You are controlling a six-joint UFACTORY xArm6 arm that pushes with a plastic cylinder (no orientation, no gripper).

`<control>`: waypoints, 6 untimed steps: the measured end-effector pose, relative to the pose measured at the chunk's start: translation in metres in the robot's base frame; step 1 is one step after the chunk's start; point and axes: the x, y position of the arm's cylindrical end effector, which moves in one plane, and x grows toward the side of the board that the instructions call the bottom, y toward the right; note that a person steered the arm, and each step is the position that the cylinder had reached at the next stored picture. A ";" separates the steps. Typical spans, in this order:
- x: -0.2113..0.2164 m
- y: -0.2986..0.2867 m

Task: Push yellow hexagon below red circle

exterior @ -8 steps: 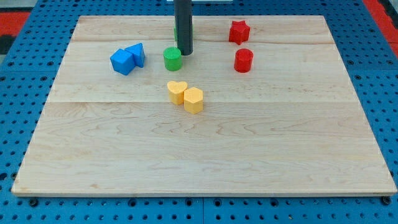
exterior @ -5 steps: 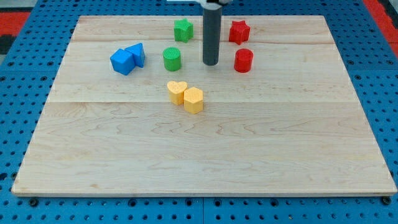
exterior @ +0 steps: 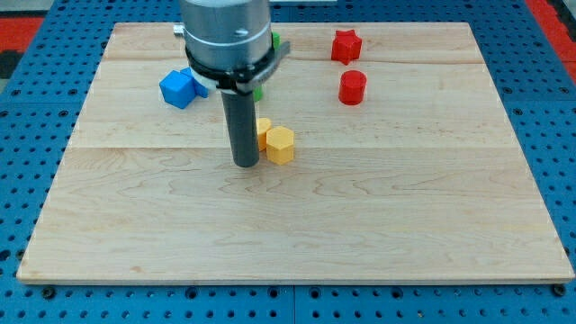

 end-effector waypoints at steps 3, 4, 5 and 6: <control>-0.005 0.073; -0.005 0.099; -0.006 0.119; -0.015 0.129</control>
